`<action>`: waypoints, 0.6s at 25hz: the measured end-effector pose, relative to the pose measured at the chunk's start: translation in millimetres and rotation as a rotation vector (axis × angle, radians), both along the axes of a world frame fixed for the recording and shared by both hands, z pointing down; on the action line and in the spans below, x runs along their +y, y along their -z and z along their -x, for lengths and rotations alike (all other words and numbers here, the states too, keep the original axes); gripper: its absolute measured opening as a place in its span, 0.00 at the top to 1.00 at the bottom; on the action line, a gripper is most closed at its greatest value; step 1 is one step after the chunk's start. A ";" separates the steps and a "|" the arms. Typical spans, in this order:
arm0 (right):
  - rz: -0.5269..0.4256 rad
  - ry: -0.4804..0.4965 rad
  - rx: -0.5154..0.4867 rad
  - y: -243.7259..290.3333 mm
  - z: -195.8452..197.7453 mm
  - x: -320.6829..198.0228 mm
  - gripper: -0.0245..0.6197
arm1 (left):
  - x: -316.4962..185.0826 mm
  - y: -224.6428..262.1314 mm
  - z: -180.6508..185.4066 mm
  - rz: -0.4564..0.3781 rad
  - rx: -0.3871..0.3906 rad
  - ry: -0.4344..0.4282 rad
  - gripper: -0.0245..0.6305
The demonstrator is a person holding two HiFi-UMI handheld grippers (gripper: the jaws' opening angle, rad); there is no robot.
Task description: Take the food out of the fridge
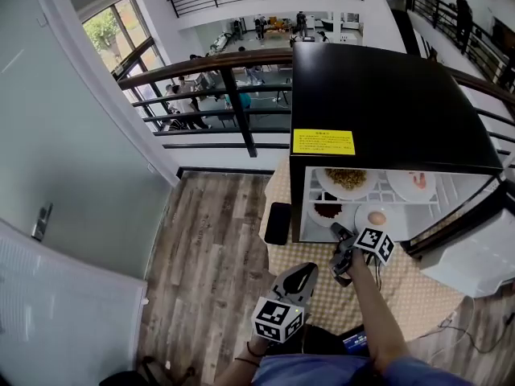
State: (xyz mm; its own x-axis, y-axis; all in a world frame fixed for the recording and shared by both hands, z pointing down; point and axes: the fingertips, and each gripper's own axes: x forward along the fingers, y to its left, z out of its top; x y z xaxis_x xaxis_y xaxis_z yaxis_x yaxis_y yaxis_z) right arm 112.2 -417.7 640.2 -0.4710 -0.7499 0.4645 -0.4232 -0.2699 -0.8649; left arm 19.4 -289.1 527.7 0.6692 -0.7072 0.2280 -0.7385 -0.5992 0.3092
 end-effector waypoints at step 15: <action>0.092 -0.126 -0.076 -13.6 -10.1 -3.2 0.90 | 3.7 -6.7 17.1 0.044 -0.003 0.032 0.93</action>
